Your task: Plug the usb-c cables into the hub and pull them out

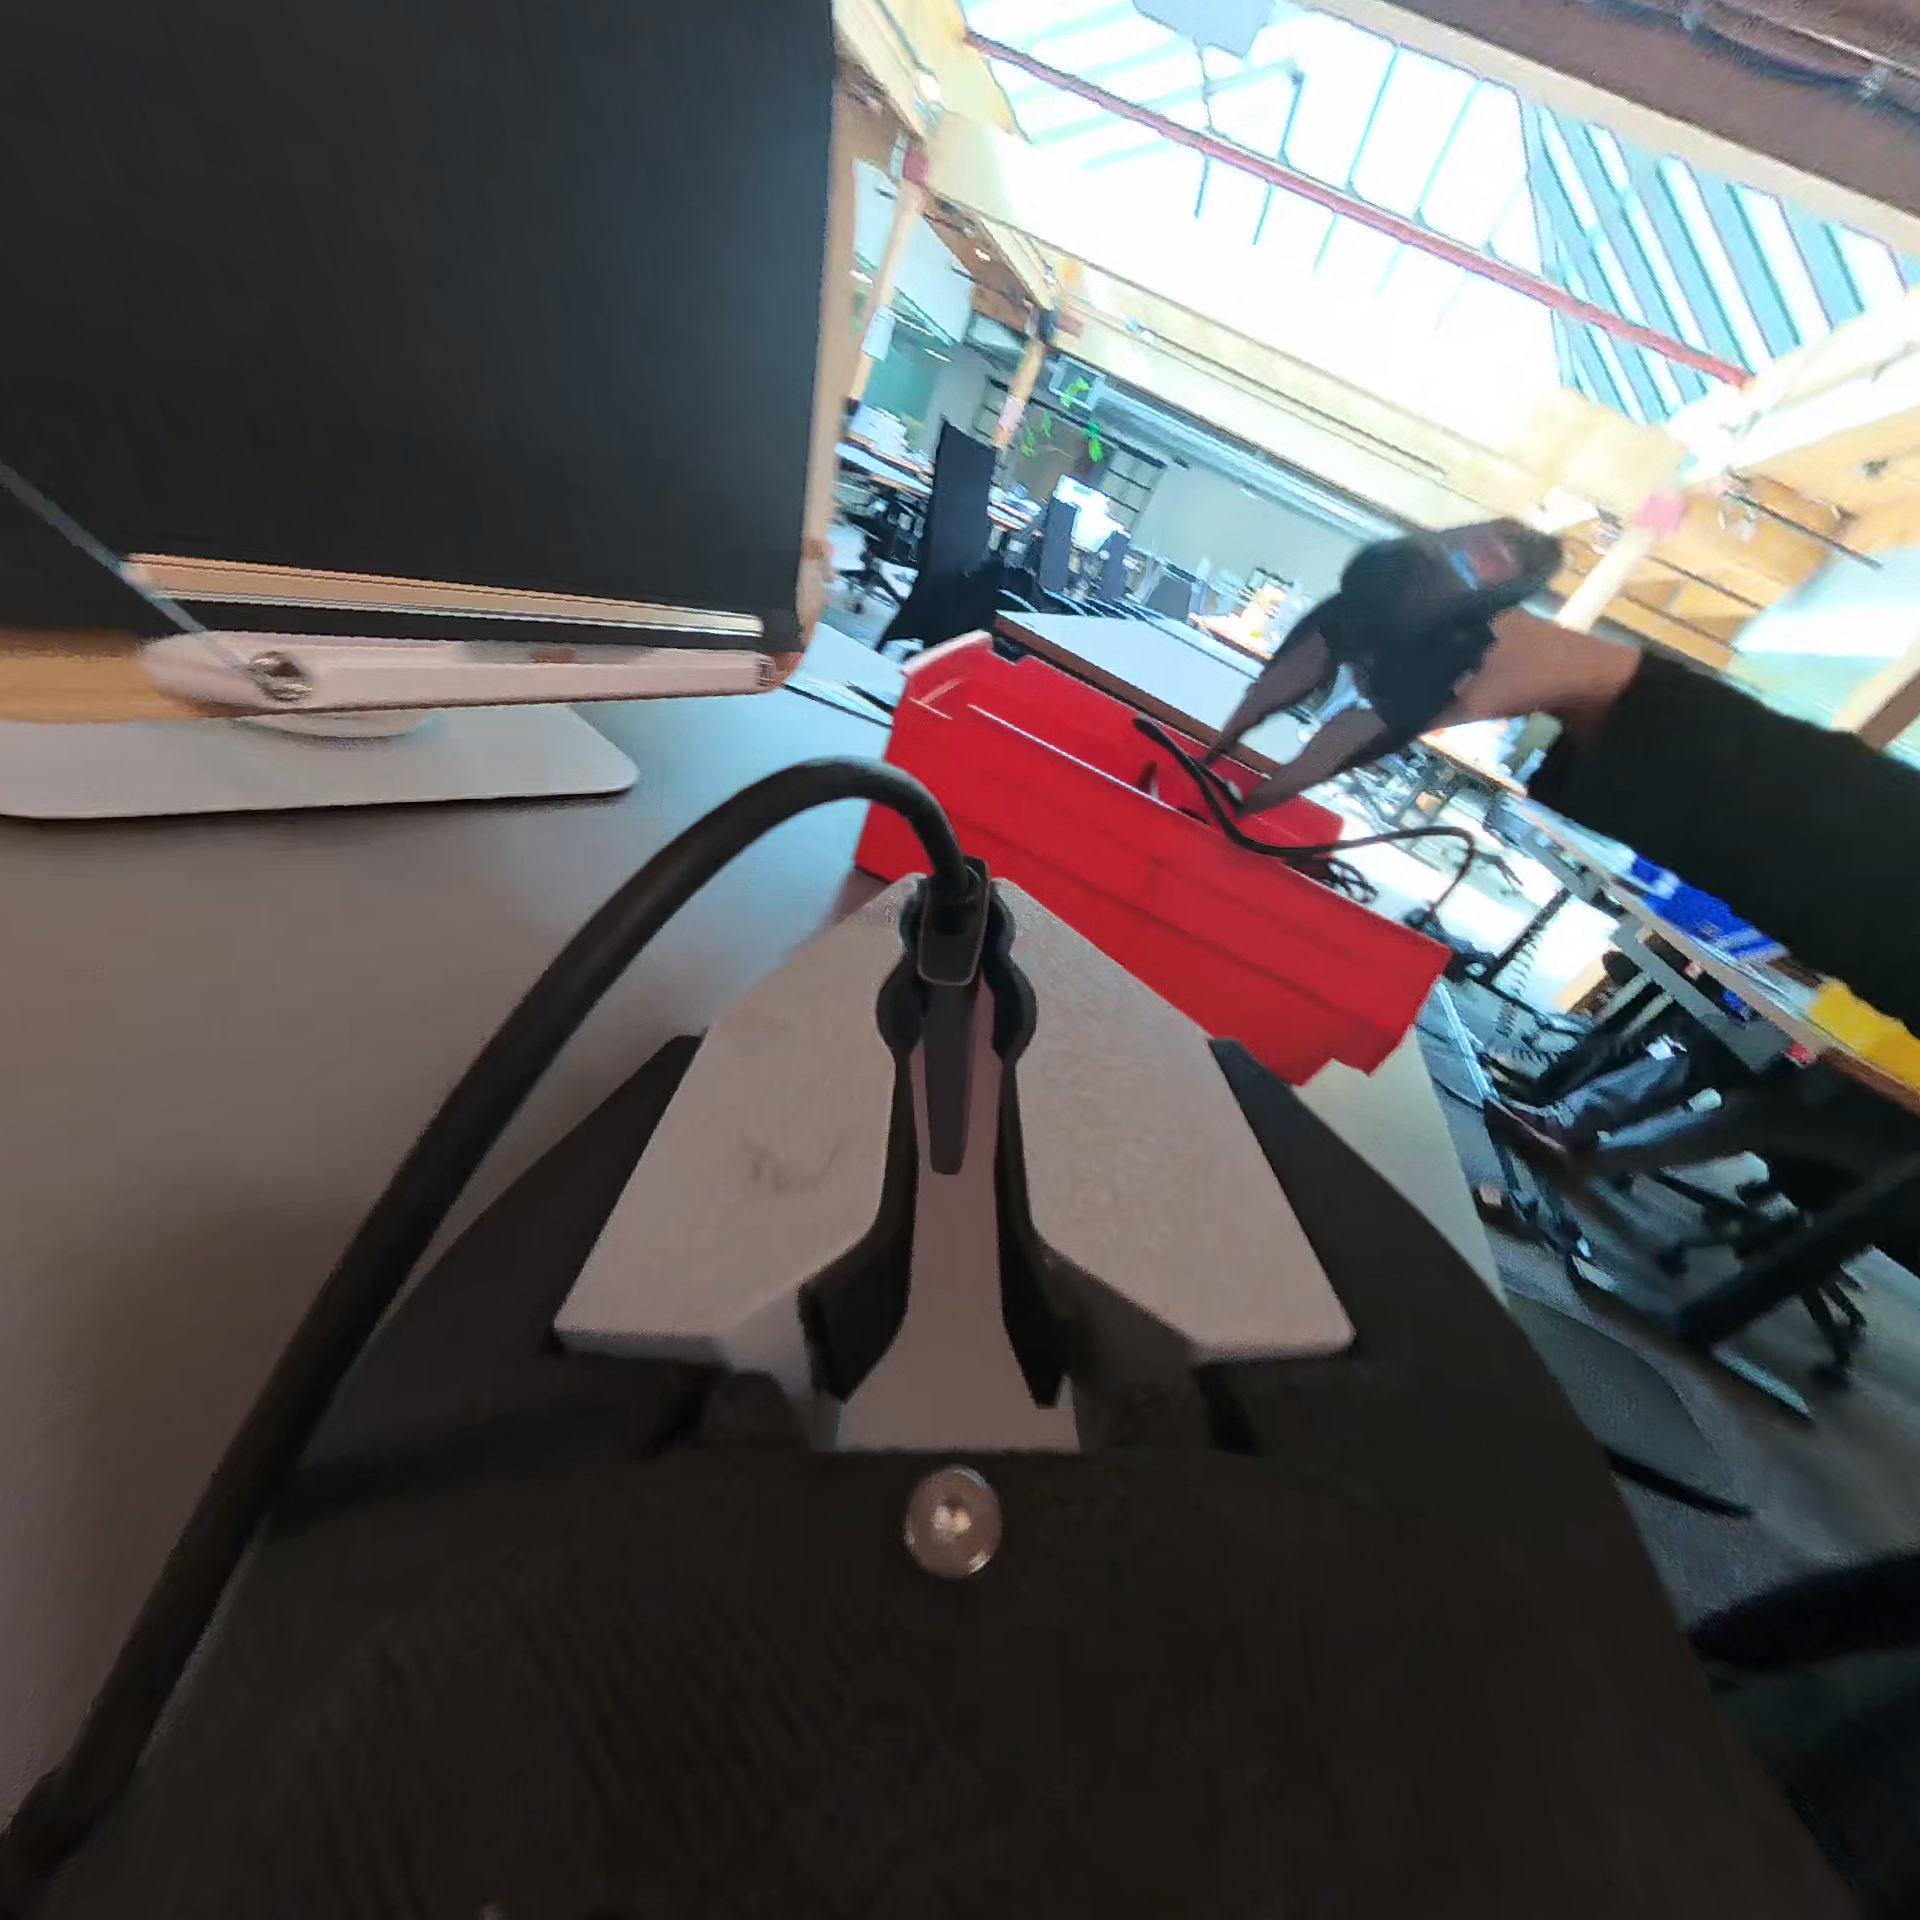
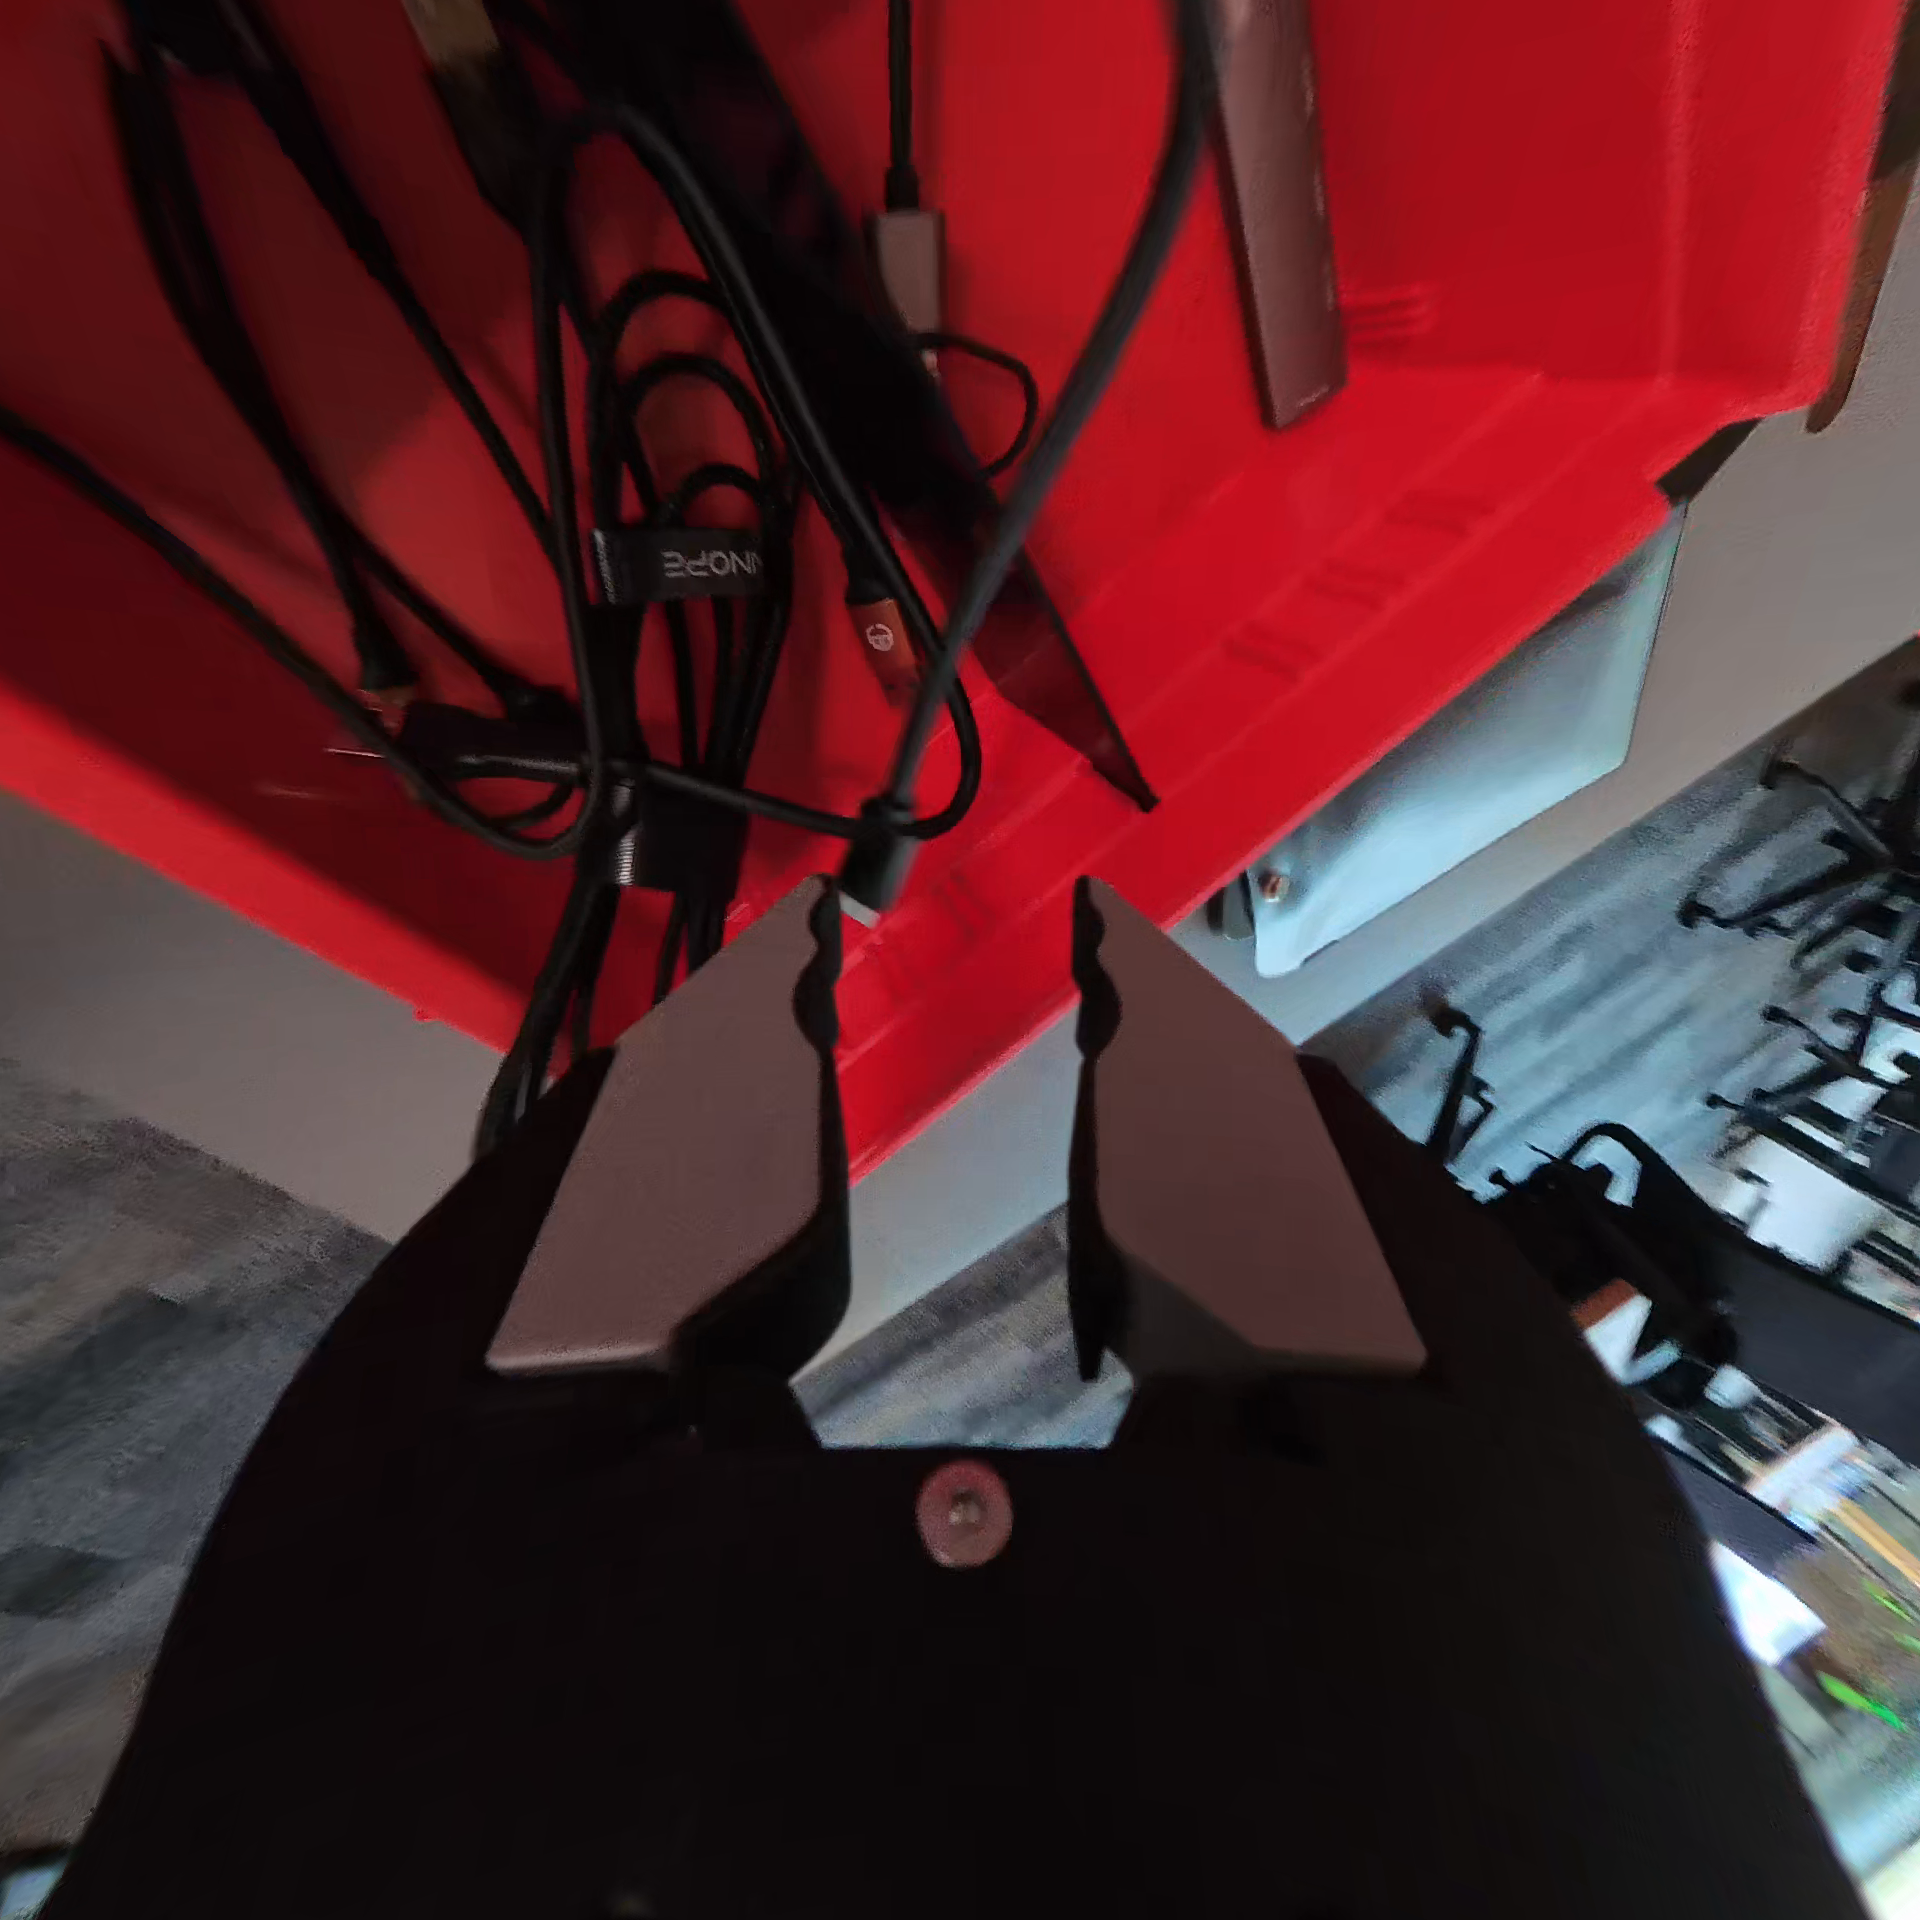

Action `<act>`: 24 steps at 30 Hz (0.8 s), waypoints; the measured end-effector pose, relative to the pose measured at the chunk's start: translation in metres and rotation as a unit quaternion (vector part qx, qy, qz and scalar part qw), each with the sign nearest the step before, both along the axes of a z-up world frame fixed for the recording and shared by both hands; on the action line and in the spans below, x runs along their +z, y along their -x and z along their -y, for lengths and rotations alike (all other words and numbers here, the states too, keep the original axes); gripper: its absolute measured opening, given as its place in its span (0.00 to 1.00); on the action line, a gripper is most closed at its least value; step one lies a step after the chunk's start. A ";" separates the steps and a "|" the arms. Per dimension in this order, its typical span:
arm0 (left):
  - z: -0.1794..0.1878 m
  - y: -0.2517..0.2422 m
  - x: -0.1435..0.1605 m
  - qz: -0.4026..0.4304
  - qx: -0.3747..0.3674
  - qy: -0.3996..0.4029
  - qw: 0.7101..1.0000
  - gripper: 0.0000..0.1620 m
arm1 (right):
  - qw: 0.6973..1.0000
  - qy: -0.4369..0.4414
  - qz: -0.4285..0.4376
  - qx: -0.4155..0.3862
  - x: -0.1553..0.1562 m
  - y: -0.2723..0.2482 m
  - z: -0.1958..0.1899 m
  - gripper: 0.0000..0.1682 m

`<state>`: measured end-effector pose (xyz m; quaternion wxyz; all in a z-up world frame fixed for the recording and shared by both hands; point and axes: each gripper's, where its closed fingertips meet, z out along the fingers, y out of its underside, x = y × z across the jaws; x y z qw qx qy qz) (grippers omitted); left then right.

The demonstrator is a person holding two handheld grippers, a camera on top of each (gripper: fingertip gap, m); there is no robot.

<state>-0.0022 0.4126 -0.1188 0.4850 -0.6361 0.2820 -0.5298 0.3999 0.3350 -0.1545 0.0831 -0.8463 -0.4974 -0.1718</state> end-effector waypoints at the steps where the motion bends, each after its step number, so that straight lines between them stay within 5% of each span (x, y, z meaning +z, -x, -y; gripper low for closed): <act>1: 0.005 -0.004 0.002 0.002 -0.016 -0.005 1.000 0.04 | 1.000 0.000 -0.022 -0.004 0.007 0.004 0.002 0.27; 9: 0.033 -0.013 0.014 0.039 -0.099 -0.024 0.994 0.04 | 0.976 -0.100 -0.189 -0.048 0.075 0.037 -0.016 0.30; 15: 0.065 -0.019 0.034 0.099 -0.184 -0.045 0.977 0.04 | 0.892 -0.082 -0.443 0.043 0.127 0.206 0.006 0.33; 19: 0.081 -0.019 0.043 0.121 -0.210 -0.072 0.967 0.04 | 0.847 -0.007 -0.522 0.106 0.102 0.323 0.035 0.33; 24: 0.089 -0.018 0.049 0.131 -0.216 -0.095 0.963 0.04 | 0.874 0.004 -0.474 0.104 0.021 0.389 0.024 0.31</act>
